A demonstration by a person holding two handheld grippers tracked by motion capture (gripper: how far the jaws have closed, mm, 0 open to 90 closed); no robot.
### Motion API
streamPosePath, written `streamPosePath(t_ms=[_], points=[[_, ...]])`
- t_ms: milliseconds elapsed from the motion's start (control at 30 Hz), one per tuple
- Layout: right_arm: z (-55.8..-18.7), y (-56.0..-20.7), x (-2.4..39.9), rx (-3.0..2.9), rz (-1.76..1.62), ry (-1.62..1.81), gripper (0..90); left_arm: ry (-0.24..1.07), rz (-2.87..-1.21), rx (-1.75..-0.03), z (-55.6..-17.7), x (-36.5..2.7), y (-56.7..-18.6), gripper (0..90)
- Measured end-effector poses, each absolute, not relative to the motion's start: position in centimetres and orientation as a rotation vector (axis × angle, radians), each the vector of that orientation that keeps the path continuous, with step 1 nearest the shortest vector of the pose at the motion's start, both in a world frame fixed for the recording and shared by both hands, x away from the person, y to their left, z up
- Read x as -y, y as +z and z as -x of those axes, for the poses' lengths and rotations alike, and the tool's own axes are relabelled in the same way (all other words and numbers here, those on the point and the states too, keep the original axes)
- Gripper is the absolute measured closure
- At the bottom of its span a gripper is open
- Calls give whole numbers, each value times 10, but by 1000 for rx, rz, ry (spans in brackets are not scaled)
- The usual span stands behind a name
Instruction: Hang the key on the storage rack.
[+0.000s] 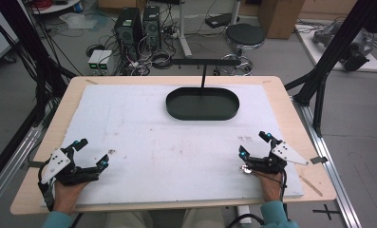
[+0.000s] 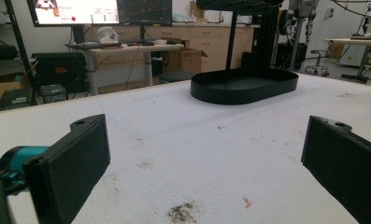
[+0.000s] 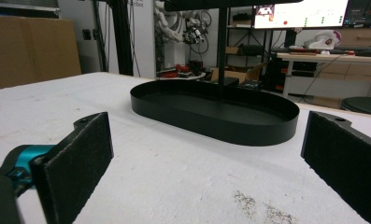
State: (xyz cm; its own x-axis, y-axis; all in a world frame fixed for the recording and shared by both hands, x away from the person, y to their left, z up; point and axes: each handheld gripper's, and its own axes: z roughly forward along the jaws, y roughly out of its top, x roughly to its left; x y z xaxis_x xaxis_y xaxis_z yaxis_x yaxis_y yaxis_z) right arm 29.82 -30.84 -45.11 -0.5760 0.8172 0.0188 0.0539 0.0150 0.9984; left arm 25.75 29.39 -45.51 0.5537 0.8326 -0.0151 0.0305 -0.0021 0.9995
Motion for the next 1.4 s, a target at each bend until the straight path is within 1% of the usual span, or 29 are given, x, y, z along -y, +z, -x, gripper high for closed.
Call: streamPosePath(t_ms=[600,867,967,1000,1067,1133,1200,1400], points=[[-300,-450,312,-1687,-941,1644,13,746,-1447,-794,-258,-295,-455,17],[-295,-417,328,-1717,-883,1654,14,747,-1444,-790,-257,-295,-455,17],[-296,-394,337,-1837,-820,1608,14,745,-1446,-795,-258,-295,-455,17],[-296,-394,337,-1837,-820,1608,14,747,-1443,-795,-258,-295,-455,17],[-300,-375,341,-1943,-773,1583,14,747,-1444,-793,-258,-295,-455,17],[-302,-368,342,-1970,-756,1578,14,747,-1445,-795,-258,-295,-455,17],[-306,-352,344,-2076,-711,1536,14,744,-1444,-795,-258,-294,-455,17],[-312,-330,337,-2285,-583,1403,14,744,-1446,-793,-258,-294,-455,17]])
